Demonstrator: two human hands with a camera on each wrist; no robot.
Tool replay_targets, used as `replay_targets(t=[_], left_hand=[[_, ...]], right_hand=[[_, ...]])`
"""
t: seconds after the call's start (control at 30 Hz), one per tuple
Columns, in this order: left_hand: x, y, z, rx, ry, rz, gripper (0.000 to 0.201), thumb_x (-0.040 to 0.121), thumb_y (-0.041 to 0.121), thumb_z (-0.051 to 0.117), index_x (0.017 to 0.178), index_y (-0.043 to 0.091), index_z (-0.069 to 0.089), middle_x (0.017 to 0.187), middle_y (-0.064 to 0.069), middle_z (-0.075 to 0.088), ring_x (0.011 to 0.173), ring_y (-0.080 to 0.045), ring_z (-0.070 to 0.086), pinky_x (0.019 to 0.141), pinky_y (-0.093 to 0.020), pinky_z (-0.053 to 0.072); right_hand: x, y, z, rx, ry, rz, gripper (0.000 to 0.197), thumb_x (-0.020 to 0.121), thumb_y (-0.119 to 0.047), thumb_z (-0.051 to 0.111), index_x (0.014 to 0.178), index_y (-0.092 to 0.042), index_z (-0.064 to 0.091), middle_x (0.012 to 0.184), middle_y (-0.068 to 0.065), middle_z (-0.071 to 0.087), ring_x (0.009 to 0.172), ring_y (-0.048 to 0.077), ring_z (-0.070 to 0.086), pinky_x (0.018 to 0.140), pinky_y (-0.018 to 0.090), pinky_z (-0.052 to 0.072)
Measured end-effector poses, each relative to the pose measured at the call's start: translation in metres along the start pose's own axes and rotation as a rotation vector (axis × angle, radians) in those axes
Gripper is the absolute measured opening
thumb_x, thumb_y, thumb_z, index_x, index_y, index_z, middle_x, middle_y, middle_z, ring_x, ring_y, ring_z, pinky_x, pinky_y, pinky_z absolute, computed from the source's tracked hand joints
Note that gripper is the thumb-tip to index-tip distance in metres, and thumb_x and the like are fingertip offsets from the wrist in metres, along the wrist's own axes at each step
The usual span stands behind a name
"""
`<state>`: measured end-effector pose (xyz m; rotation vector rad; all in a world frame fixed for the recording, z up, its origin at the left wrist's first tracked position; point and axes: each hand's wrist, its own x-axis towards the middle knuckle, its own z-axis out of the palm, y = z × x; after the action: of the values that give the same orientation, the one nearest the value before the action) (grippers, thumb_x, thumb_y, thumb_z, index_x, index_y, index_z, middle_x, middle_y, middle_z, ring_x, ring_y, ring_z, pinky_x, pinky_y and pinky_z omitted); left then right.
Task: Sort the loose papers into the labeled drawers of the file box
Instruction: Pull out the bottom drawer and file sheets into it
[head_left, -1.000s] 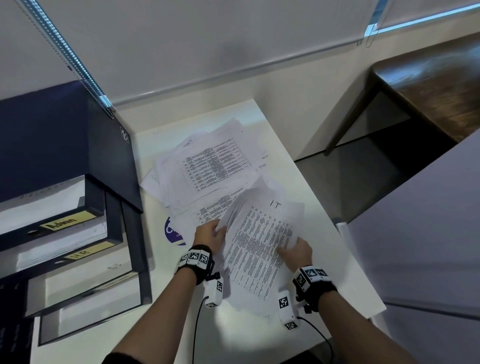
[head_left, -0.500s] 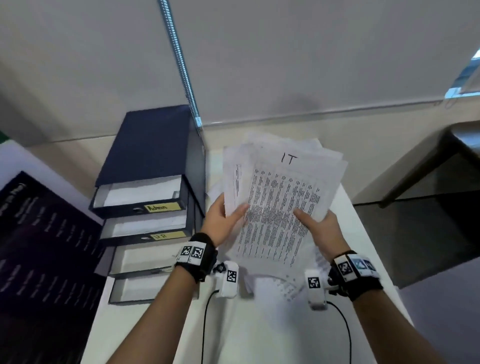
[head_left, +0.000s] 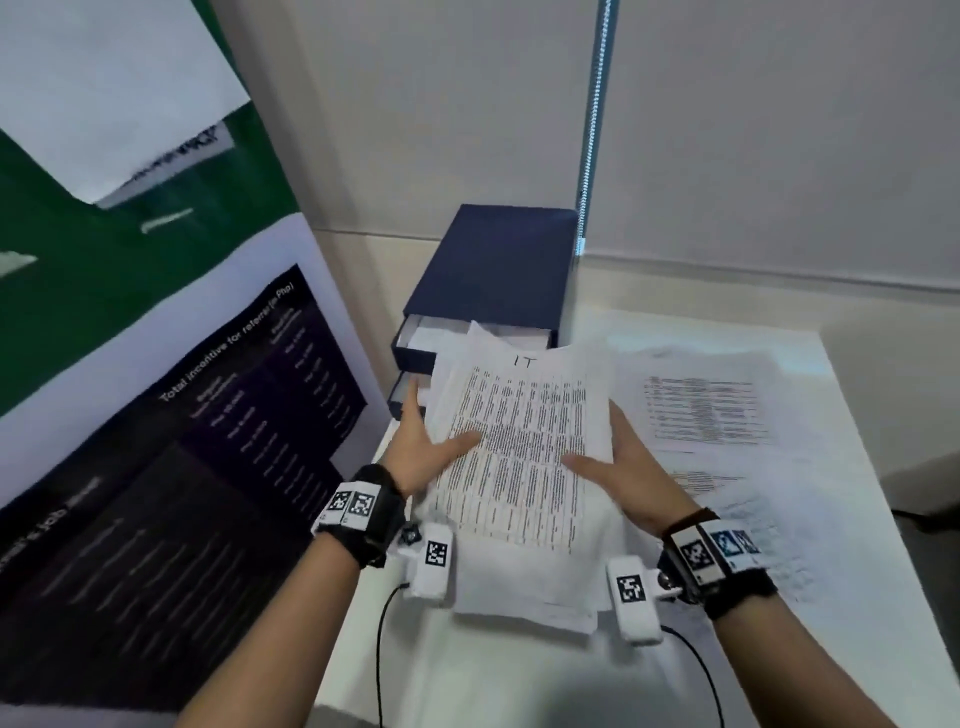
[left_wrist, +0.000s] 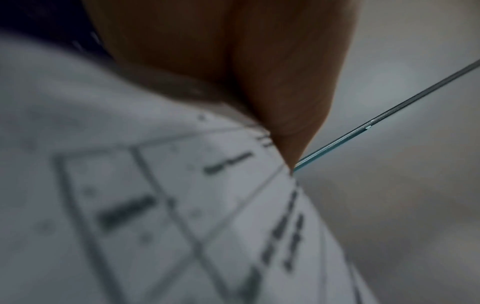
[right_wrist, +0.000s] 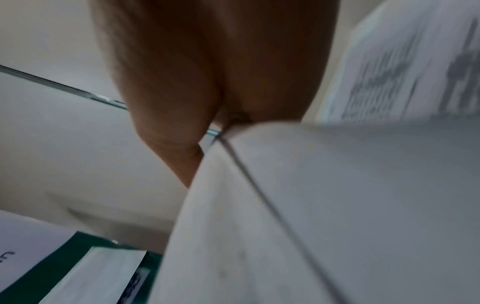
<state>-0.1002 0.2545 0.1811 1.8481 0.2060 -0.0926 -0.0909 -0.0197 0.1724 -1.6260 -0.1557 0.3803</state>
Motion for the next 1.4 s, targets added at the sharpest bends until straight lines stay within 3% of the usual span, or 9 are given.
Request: replay_targets(t=[0.2, 0.3, 0.67, 0.83, 1.03, 1.13, 1.27, 1.33, 1.4], left_hand=[[-0.024, -0.057, -0.087, 0.235, -0.035, -0.107, 0.045, 0.091, 0.011, 0.062, 0.13, 0.032, 0.054, 0.107, 0.018, 0.07, 0.107, -0.015, 0.067, 0.087, -0.027, 0.054], [-0.033, -0.08, -0.108, 0.293, -0.101, -0.241, 0.035, 0.088, 0.015, 0.062, 0.121, 0.028, 0.063, 0.08, -0.009, 0.074, 0.069, -0.018, 0.065, 0.059, -0.033, 0.057], [-0.039, -0.122, -0.106, 0.366, -0.278, -0.364, 0.06, 0.086, 0.021, 0.074, 0.14, 0.01, 0.049, 0.07, 0.005, 0.053, 0.067, -0.01, 0.053, 0.065, -0.018, 0.041], [-0.043, -0.136, -0.104, 0.246, -0.291, -0.433, 0.072, 0.064, 0.034, 0.07, 0.133, 0.017, 0.061, 0.108, -0.005, 0.071, 0.101, -0.02, 0.069, 0.097, -0.031, 0.053], [-0.037, -0.158, -0.11, 0.087, -0.198, -0.43, 0.093, 0.071, 0.033, 0.084, 0.149, 0.017, 0.035, 0.077, -0.007, 0.066, 0.079, -0.022, 0.063, 0.077, -0.031, 0.049], [-0.036, -0.175, -0.108, 0.077, -0.217, -0.506, 0.11, 0.06, 0.048, 0.087, 0.15, 0.018, 0.032, 0.088, -0.005, 0.075, 0.089, -0.019, 0.071, 0.091, -0.029, 0.053], [-0.034, -0.189, -0.098, 0.08, -0.211, -0.495, 0.068, 0.08, 0.02, 0.08, 0.14, 0.011, 0.049, 0.099, -0.008, 0.074, 0.092, -0.014, 0.07, 0.091, -0.027, 0.054], [-0.026, -0.192, -0.093, 0.057, -0.111, -0.463, 0.057, 0.084, 0.013, 0.073, 0.137, 0.018, 0.054, 0.128, -0.015, 0.062, 0.118, -0.022, 0.061, 0.105, -0.036, 0.047], [-0.017, -0.195, -0.088, 0.016, -0.01, -0.439, 0.05, 0.085, 0.012, 0.069, 0.132, 0.026, 0.057, 0.128, -0.018, 0.062, 0.104, -0.023, 0.067, 0.097, -0.038, 0.053]], right_hand=[[0.008, 0.034, 0.081, 0.192, -0.282, 0.326, 0.068, 0.087, 0.008, 0.064, 0.143, -0.022, 0.041, 0.132, 0.004, 0.063, 0.119, 0.021, 0.062, 0.101, 0.043, 0.05], [0.0, 0.047, 0.109, 0.268, -0.375, 0.52, 0.048, 0.092, 0.004, 0.058, 0.138, -0.008, 0.051, 0.129, 0.01, 0.065, 0.118, 0.027, 0.063, 0.104, 0.046, 0.048], [-0.024, 0.1, 0.136, 0.133, -0.362, 0.964, 0.024, 0.098, -0.004, 0.052, 0.118, 0.007, 0.058, 0.096, 0.016, 0.074, 0.078, 0.025, 0.073, 0.063, 0.035, 0.057], [-0.026, 0.108, 0.142, 0.111, -0.433, 1.094, 0.016, 0.096, -0.008, 0.058, 0.102, 0.005, 0.063, 0.084, 0.015, 0.074, 0.073, 0.026, 0.072, 0.081, 0.038, 0.056], [-0.009, 0.126, 0.142, 0.269, -0.144, 0.967, 0.031, 0.092, 0.003, 0.057, 0.121, 0.013, 0.053, 0.106, 0.027, 0.069, 0.089, 0.038, 0.071, 0.083, 0.051, 0.057], [0.008, 0.125, 0.135, 0.306, 0.037, 0.875, 0.027, 0.094, 0.002, 0.057, 0.119, 0.011, 0.053, 0.104, 0.029, 0.069, 0.089, 0.041, 0.07, 0.077, 0.051, 0.058], [0.019, 0.119, 0.127, 0.333, 0.067, 0.886, 0.04, 0.093, -0.012, 0.065, 0.127, 0.006, 0.056, 0.111, 0.026, 0.069, 0.096, 0.037, 0.07, 0.087, 0.051, 0.056], [0.01, 0.117, 0.125, 0.33, -0.096, 0.982, 0.035, 0.091, -0.016, 0.067, 0.12, 0.002, 0.062, 0.107, 0.021, 0.072, 0.089, 0.03, 0.073, 0.079, 0.042, 0.06], [-0.001, 0.113, 0.122, 0.263, -0.31, 1.073, 0.022, 0.09, -0.018, 0.069, 0.104, -0.002, 0.07, 0.087, 0.014, 0.073, 0.075, 0.022, 0.072, 0.066, 0.03, 0.059]])
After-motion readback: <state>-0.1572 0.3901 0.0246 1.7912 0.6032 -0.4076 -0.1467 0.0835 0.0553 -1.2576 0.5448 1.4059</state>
